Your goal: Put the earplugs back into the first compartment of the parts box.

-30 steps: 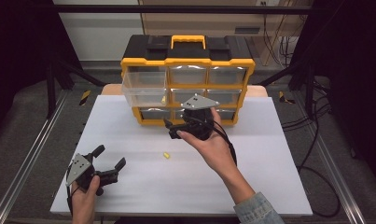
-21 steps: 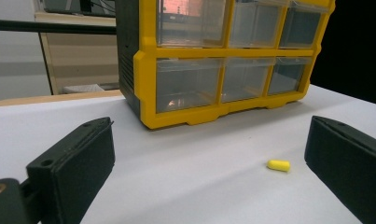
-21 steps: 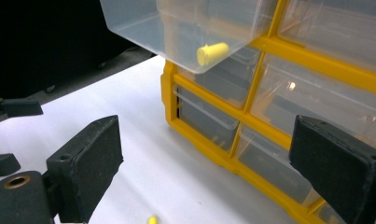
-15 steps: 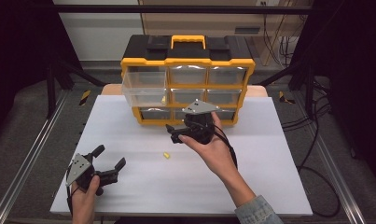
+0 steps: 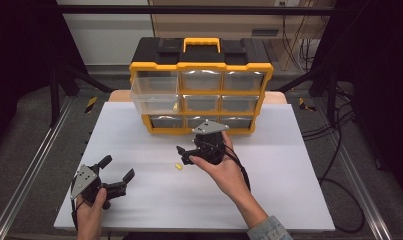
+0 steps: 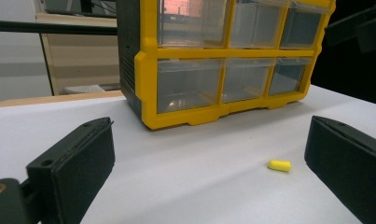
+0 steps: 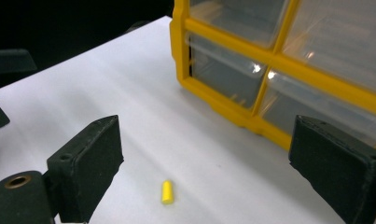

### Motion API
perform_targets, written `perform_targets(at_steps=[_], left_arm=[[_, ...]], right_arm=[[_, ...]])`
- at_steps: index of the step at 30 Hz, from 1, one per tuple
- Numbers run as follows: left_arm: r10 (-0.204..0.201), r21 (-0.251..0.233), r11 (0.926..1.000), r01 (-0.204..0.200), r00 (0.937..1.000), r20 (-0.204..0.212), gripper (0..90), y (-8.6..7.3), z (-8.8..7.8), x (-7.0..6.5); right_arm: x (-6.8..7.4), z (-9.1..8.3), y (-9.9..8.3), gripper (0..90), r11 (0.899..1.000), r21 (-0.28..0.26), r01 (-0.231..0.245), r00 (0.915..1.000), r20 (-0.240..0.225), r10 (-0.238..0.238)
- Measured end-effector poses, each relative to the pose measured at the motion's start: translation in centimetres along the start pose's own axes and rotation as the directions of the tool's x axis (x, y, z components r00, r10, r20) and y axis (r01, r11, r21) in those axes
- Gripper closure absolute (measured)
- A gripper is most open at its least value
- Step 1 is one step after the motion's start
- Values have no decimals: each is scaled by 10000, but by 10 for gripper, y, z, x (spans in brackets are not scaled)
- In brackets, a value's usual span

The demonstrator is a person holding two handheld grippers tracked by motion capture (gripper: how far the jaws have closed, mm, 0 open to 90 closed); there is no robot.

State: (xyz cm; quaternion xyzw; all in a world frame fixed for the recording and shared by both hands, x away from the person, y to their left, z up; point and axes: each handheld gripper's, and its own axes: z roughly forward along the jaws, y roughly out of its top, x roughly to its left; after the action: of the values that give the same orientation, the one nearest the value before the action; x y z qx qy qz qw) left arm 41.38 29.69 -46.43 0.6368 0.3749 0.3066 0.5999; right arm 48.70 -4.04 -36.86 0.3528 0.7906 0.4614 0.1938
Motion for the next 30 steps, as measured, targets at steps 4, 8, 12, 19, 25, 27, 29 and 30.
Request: perform_targets(at_steps=[4, 8, 12, 19, 25, 27, 29, 30], left_arm=[[27, 6, 10000, -27, 10000, 3, 13, 0, 0, 0], [23, 23, 10000, -23, 10000, -15, 13, 0, 1, 0], [89, 48, 9999, -89, 10000, 17, 13, 0, 1, 0], [54, 20, 10000, -54, 10000, 5, 13, 1, 1, 0], [57, 20, 10000, -57, 10000, -10, 13, 1, 0, 1], [56, 21, 10000, -56, 10000, -19, 13, 1, 0, 1], [26, -18, 10000, -27, 10000, -21, 13, 1, 0, 1], [50, -24, 10000, -50, 10000, -24, 13, 1, 0, 2]], right_arm=[[2, 13, -18, 107, 9989, 408, -249, 9996, -96, 253], [3, 24, -32, 112, 9958, 822, -400, 9990, -174, 416], [4, 33, -40, 123, 9920, 1157, -500, 9983, -231, 530], [12, 60, -54, 115, 9720, 2299, -486, 9977, -345, 580], [17, 75, -60, 257, 9576, 2872, -241, 9984, -429, 380], [16, 78, -61, 338, 9599, 2765, -467, 9968, -492, 627], [14, 79, -61, 430, 9627, 2615, -698, 9946, -566, 875], [14, 79, -60, 442, 9643, 2564, -657, 9950, -563, 827]])
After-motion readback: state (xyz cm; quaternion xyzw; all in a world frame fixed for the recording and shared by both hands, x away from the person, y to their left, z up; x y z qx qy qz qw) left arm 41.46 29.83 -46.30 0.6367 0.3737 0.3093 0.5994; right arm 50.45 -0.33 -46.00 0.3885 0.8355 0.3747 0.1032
